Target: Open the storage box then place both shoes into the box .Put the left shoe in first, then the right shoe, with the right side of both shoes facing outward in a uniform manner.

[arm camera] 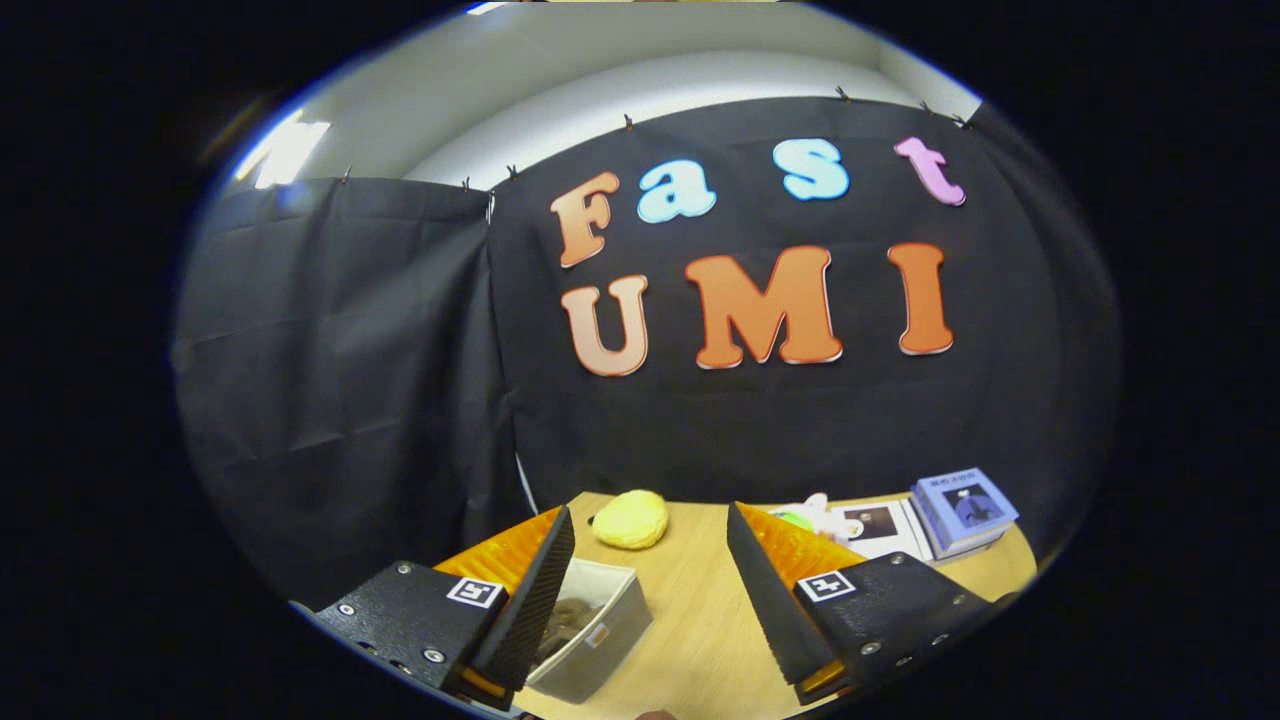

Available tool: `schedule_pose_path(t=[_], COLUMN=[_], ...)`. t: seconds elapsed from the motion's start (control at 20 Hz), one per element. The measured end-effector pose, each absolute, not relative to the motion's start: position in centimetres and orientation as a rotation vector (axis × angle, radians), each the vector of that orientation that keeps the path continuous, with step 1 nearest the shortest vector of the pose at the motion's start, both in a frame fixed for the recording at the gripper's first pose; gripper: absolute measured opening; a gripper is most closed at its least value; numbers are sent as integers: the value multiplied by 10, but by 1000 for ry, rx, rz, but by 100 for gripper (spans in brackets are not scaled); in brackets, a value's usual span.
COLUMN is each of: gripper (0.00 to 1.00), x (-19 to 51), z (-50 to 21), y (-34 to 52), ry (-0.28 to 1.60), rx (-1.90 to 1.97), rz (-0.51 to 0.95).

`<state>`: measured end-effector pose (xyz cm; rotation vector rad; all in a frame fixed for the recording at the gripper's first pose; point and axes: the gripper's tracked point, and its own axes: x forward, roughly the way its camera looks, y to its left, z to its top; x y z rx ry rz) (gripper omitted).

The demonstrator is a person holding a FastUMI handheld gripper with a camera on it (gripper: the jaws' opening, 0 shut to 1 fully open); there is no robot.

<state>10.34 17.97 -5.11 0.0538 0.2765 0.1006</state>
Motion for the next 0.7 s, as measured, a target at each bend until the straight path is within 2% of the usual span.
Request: schedule_pose_path(t=[0.7], gripper=[96], x=[49], z=[46], y=[56], ry=[-12], rx=[-104], rz=[-40])
